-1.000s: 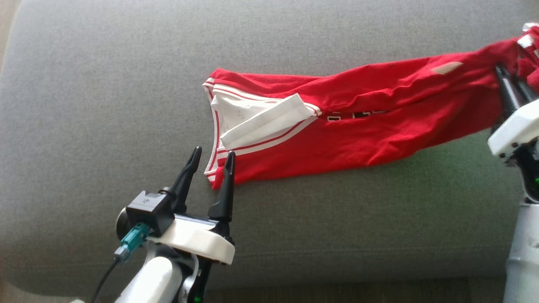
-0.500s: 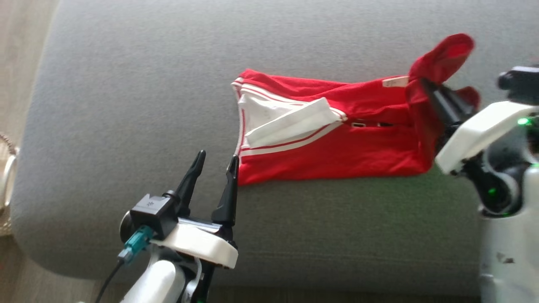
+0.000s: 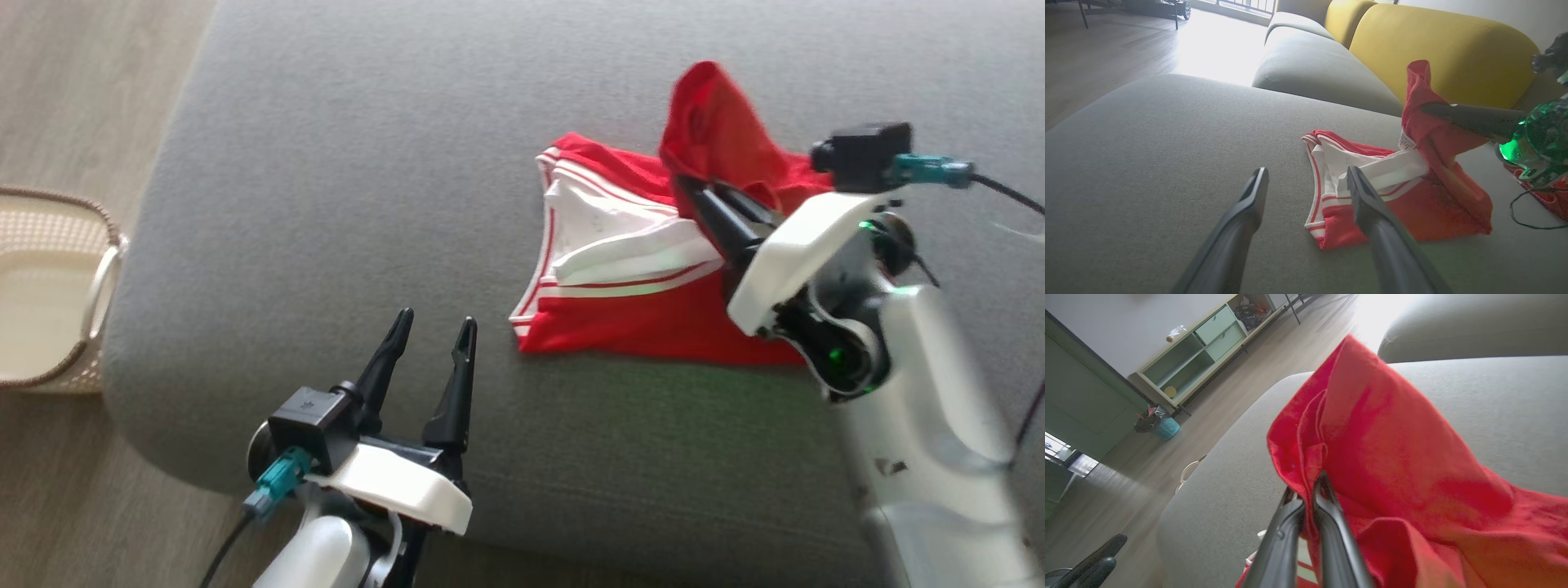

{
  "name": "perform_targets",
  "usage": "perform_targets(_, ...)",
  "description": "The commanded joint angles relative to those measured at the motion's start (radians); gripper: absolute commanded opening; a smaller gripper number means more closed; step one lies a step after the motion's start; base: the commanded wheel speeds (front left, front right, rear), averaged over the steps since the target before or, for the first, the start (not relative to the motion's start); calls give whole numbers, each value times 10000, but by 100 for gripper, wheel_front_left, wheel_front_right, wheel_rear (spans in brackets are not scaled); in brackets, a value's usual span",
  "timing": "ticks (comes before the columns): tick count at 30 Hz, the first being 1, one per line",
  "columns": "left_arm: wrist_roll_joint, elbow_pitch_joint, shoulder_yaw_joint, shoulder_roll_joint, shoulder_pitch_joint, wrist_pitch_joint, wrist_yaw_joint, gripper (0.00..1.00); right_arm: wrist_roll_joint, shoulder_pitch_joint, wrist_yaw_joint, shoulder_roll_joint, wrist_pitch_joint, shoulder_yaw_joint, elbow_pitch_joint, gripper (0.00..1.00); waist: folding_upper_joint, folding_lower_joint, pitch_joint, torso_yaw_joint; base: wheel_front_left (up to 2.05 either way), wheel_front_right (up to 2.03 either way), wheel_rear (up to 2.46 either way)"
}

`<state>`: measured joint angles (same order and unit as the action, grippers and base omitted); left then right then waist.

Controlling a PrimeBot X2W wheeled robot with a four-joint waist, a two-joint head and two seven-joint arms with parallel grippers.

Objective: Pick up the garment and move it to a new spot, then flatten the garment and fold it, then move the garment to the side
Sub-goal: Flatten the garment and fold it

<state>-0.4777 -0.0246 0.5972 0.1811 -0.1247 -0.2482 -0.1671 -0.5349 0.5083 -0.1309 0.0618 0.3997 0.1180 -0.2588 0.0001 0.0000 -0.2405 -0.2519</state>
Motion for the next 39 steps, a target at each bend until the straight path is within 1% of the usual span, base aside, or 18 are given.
perform_targets(1, -63, 261, -345, -24, -78, -96, 20, 100, -174, 441, 2, -115, -155, 346, 198, 0, -1, 0, -22, -165, 0, 0, 0)
perform_targets(7, -85, 212, -329, -116, -53, -108, 49, 100, -517, 914, 2, -116, -525, 1095, -926, 0, -1, 0, -94, -514, 0, 0, 0)
perform_targets(14, -72, 133, -291, -227, -85, -118, 108, 100, -1089, 1406, 2, -116, -1040, 1818, -2364, 1, -1, 0, -157, -715, 0, 0, 0)
perform_targets(15, -69, 122, -296, -235, -97, -119, 110, 100, -1250, 1484, 2, -116, -1133, 1931, -2546, 16, -1, 0, -165, -716, 0, 0, 0)
perform_targets(16, -64, 113, -306, -238, -107, -119, 108, 100, -1404, 1567, 2, -116, -1223, 2050, -2738, 21, -1, 0, -172, -706, 0, 0, 0)
perform_targets(17, -64, 113, -306, -238, -107, -119, 108, 100, -1404, 1567, 2, -116, -1223, 2050, -2738, 21, -1, 0, -172, -706, 0, 0, 0)
perform_targets(18, -62, 105, -318, -236, -113, -120, 105, 100, -1521, 1663, 2, -116, -1333, 2174, -2929, 35, -1, 0, -176, -687, 0, 0, 0)
perform_targets(19, -58, 95, -326, -232, -117, -121, 104, 100, -1685, 1753, 2, -116, -1452, 2298, -3101, 44, -1, 0, -176, -662, 0, 0, 0)
perform_targets(20, -52, 86, -323, -228, -122, -122, 110, 100, -1865, 1836, 2, -116, -1568, 2428, -3267, 63, -1, 0, -169, -633, 0, 0, 0)
perform_targets(21, -45, 79, -315, -227, -129, -122, 115, 100, -2097, 1908, 2, -116, -1695, 2552, -3400, 100, -1, 0, -156, -602, 0, 0, 0)
perform_targets(25, -43, 83, -367, -190, -108, -123, 58, 100, -2807, 2202, 2, -116, -2202, 2928, -3736, 100, -1, 0, -68, -355, 0, 0, 0)
perform_targets(28, -45, 137, -443, -116, -36, -124, -11, 100, -2628, 2434, 2, -116, -2629, 2804, -3884, 100, -1, 0, 13, -84, 0, 0, 0)
perform_targets(30, -47, 197, -483, -81, 22, -125, -52, 100, -2223, 2524, 2, -116, -2903, 2508, -3948, 100, -1, 0, 73, 98, 0, 0, 0)
perform_targets(35, -25, 368, -544, -28, 87, -127, -119, 100, -558, 2403, 2, -116, -3244, 1631, -3945, 100, -1, 0, 127, 456, 0, 0, 0)
perform_targets(36, -9, 411, -537, -6, 65, -127, -114, 100, -5, 2189, 2, -116, -3195, 1464, -3801, 96, -1, 0, 107, 515, 0, 0, 0)
perform_targets(37, -1, 423, -528, 5, 50, -127, -109, 100, 240, 2063, 2, -116, -3162, 1439, -3701, 78, -1, 0, 93, 532, 0, 0, 0)
perform_targets(38, 3, 431, -522, 18, 35, -126, -104, 100, 469, 1930, 2, -116, -3130, 1417, -3604, 43, -1, 0, 85, 542, 0, 0, 0)
perform_targets(39, 8, 436, -515, 33, 20, -120, -99, 100, 766, 1806, 2, -116, -3124, 1391, -3510, 0, -1, 0, 79, 543, 0, 0, 0)
